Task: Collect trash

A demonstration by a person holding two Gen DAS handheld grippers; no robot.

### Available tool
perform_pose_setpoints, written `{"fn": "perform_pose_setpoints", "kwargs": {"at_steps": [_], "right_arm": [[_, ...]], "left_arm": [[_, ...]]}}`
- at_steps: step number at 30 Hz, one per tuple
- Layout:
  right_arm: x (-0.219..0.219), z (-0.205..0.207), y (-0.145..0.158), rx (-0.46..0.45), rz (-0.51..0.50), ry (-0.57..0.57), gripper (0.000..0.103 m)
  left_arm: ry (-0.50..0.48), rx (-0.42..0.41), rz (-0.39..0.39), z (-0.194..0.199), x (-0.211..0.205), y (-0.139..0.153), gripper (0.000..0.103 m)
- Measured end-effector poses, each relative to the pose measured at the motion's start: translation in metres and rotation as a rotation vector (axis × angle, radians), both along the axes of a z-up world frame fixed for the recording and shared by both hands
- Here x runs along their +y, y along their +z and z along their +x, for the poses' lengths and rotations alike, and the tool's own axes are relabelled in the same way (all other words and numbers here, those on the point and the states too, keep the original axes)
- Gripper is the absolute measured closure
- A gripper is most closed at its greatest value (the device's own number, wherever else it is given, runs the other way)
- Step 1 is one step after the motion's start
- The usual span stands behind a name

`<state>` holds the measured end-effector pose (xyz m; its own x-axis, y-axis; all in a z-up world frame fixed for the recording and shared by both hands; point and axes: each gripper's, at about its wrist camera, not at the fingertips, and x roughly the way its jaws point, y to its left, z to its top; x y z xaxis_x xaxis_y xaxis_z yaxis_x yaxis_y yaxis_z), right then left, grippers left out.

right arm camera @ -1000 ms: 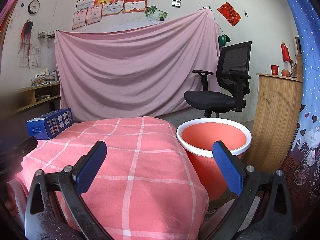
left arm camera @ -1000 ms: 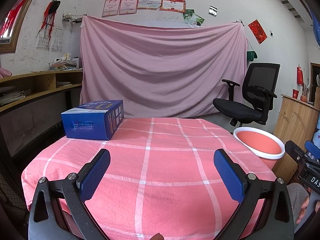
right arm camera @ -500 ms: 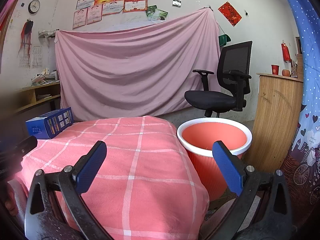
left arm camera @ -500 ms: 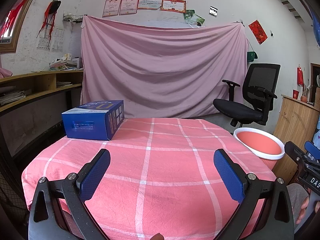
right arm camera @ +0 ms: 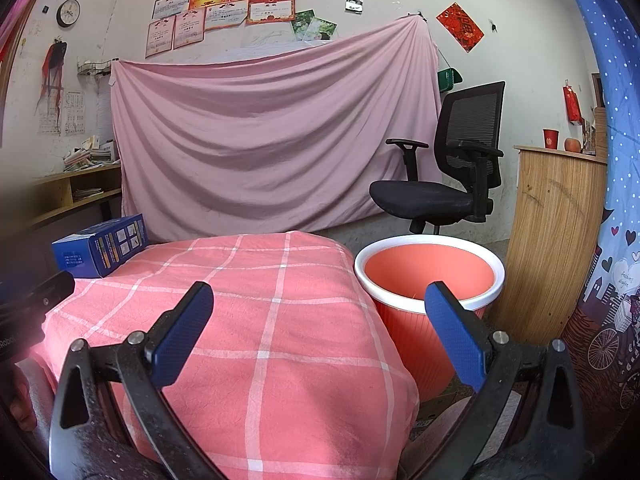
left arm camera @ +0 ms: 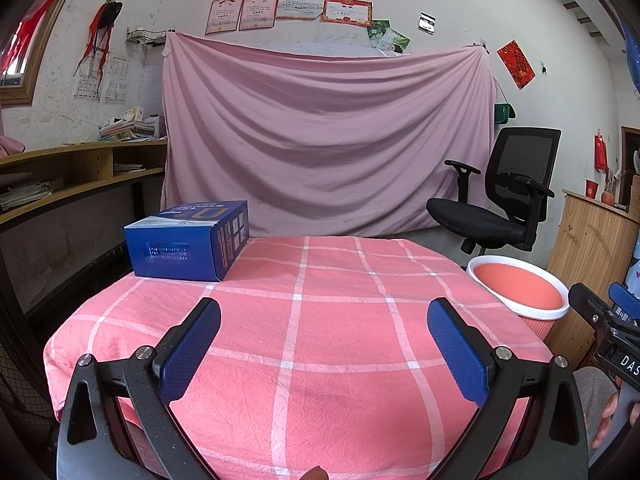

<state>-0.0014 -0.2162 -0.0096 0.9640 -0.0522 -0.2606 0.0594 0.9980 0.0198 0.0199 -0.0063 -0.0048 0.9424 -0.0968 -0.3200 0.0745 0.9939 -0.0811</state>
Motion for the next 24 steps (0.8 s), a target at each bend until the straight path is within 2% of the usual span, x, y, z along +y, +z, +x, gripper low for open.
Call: {"fn": "perform_pose_setpoints", "kwargs": {"at_steps": [24], "right_arm": [[0.0028, -0.0010, -0.0013, 0.002, 0.001, 0.001, 0.000]], "left_arm": [[0.019, 0.005, 0.003, 0.0014, -0.0015, -0.0010, 0.002]]}}
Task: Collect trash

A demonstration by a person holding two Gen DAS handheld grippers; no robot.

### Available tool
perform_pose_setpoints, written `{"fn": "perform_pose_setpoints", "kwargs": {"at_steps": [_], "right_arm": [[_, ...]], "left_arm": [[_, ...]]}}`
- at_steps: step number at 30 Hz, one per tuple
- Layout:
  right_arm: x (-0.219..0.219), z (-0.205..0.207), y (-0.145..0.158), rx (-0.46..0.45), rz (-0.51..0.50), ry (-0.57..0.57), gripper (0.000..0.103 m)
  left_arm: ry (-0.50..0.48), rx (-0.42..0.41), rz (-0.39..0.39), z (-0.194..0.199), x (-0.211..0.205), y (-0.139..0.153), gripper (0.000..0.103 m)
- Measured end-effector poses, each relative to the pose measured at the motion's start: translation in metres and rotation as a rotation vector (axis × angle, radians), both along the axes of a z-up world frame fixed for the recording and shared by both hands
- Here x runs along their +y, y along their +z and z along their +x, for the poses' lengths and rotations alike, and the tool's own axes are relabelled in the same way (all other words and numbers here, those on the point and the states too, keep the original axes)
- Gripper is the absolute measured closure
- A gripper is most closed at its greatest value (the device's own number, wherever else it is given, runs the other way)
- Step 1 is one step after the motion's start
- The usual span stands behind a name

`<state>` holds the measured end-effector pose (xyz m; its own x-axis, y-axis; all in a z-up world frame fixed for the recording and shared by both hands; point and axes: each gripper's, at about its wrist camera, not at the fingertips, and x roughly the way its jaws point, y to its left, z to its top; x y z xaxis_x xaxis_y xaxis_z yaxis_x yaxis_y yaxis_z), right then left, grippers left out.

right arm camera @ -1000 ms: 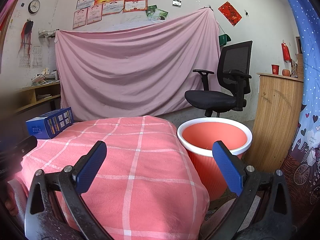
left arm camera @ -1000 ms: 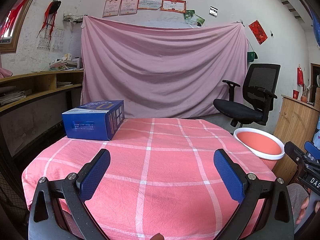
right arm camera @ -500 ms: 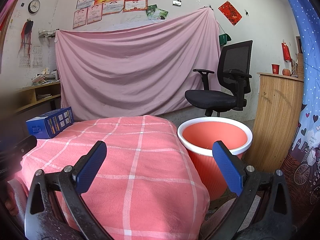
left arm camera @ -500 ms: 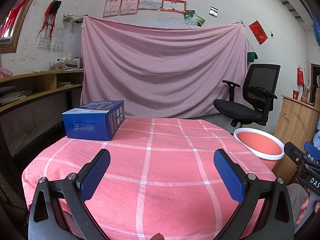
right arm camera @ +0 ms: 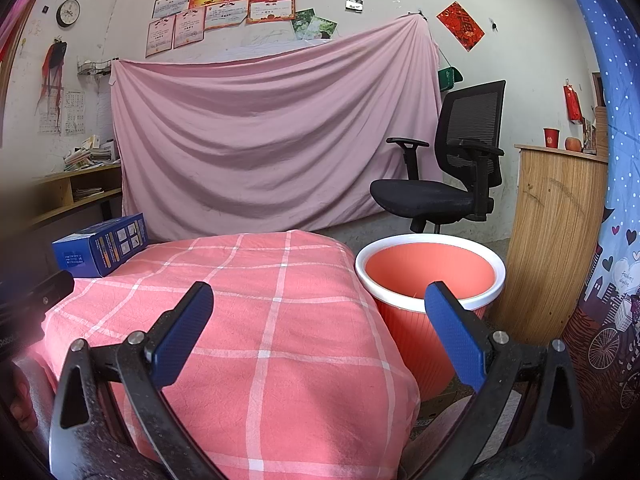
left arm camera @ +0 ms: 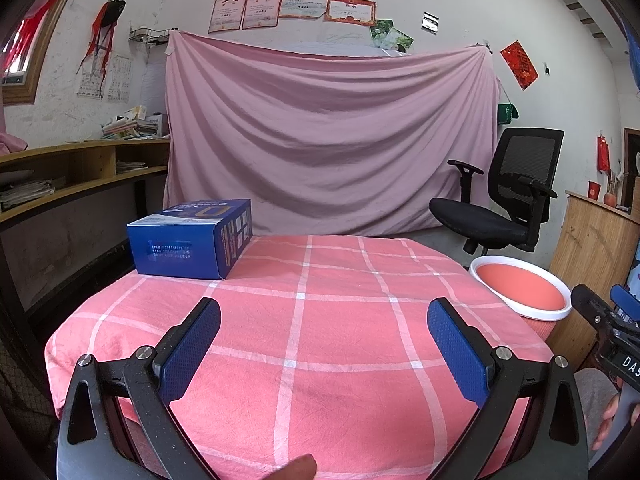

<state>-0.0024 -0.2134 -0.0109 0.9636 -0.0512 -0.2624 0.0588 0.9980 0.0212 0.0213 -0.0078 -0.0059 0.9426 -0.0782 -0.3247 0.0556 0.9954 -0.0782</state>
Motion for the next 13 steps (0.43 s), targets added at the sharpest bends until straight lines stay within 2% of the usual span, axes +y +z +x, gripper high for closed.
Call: {"fn": "perform_pose_setpoints", "kwargs": {"at_steps": [13], "right_arm": [[0.0052, 0.0011, -0.0024, 0.005, -0.004, 0.005, 0.000]], "left_arm": [[0.028, 0.006, 0.015, 0.0042, -0.0020, -0.0042, 0.002]]}}
